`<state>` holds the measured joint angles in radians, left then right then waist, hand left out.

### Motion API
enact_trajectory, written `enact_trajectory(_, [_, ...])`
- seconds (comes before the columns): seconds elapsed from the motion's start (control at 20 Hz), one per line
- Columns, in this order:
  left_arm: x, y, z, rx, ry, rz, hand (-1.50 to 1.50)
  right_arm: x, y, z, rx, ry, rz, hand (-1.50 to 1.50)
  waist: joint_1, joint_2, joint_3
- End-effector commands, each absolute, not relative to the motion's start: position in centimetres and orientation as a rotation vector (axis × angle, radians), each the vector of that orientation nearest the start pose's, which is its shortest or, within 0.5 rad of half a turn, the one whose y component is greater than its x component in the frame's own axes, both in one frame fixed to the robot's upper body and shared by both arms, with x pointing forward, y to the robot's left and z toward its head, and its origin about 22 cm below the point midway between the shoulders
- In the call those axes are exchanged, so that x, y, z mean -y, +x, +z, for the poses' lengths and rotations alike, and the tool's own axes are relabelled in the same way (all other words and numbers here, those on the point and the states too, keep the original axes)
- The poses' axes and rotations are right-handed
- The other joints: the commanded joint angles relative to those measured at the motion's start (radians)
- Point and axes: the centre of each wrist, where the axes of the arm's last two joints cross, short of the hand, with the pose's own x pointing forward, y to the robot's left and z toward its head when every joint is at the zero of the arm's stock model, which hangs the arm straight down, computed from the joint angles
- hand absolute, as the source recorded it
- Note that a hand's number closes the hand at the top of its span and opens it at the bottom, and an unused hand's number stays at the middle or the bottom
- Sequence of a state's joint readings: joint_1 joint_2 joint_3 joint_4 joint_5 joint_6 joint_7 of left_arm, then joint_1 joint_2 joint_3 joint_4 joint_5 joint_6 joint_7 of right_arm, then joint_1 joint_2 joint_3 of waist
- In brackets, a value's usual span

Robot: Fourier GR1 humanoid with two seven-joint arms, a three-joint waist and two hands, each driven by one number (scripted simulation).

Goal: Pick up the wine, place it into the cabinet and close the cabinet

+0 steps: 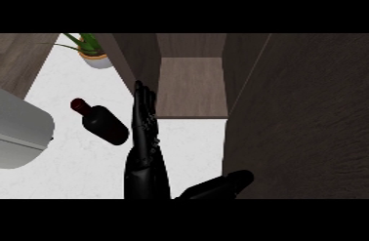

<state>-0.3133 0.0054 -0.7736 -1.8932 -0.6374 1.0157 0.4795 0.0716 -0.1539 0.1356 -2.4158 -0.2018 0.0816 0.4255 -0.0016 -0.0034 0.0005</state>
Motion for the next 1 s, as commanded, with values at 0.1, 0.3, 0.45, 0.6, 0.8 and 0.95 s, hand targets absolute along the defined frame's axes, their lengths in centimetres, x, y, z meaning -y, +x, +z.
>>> enact_trajectory(0.1, [-5.4,17.0,13.2,2.051,0.242,0.246,-1.50,20.8,13.7,20.3,1.938,0.242,0.262,-1.50,0.005,0.000,-0.001])
enact_trajectory(0.3, [-7.0,16.2,14.7,2.033,0.291,0.279,-1.50,22.1,14.6,19.9,1.939,0.238,0.258,-1.50,0.004,0.000,0.000])
enact_trajectory(0.45, [-8.2,15.5,13.4,2.023,0.316,0.286,-1.50,23.1,13.8,20.0,1.947,0.238,0.256,-1.50,0.000,0.001,-0.001])
enact_trajectory(0.6, [-10.8,15.0,14.7,2.017,0.330,0.293,-1.50,21.9,13.1,20.5,1.946,0.239,0.259,-1.50,0.002,0.001,-0.001])
enact_trajectory(0.8, [-10.0,17.4,13.9,1.991,0.364,0.344,-1.50,21.9,14.0,20.6,1.949,0.225,0.254,-1.50,-0.003,0.003,-0.001])
enact_trajectory(0.95, [-11.9,17.4,13.7,1.964,0.372,0.359,-1.50,23.4,11.8,20.5,1.936,0.248,0.277,-1.50,-0.013,0.002,-0.001])
